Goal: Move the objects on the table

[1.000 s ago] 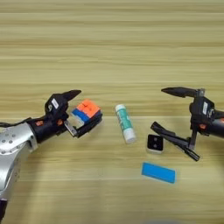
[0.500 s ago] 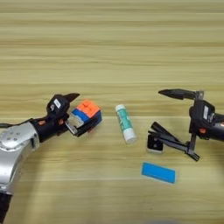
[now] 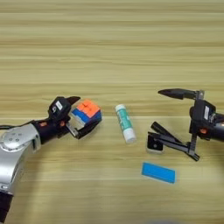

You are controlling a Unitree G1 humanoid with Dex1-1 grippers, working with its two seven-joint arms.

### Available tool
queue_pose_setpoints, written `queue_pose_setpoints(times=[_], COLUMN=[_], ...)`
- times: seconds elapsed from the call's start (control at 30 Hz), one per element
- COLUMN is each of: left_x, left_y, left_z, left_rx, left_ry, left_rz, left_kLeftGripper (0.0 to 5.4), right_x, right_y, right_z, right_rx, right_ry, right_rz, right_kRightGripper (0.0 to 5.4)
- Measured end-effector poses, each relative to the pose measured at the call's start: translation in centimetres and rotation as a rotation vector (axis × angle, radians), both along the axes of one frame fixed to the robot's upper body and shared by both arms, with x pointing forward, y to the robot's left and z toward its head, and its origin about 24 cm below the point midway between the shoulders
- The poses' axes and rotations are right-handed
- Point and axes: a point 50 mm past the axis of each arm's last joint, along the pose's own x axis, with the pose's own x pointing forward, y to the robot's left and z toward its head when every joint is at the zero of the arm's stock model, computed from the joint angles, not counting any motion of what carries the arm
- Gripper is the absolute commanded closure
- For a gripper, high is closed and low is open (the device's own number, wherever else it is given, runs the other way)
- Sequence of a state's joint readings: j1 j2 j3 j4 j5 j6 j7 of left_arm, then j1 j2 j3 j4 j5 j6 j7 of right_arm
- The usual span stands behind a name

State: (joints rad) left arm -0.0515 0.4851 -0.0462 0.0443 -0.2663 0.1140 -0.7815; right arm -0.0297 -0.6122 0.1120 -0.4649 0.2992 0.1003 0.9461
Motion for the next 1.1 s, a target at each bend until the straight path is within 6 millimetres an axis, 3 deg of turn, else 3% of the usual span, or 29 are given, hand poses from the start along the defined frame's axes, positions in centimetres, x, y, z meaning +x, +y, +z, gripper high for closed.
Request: queue_pose_setpoints(times=[1.1], left_x=[-0.3], left_y=[0.1], left_z=[-1.3], left_rx=[0.029], left_ry=[0.056], left_rz=[-0.010], left_kLeftGripper=[0.00], right_x=[-1.6], right_y=[0.7], right_z=[1.3], right_rx=[0.027], right_ry=[-0.035], right_rz=[0.045], right_kRightGripper=[0.01])
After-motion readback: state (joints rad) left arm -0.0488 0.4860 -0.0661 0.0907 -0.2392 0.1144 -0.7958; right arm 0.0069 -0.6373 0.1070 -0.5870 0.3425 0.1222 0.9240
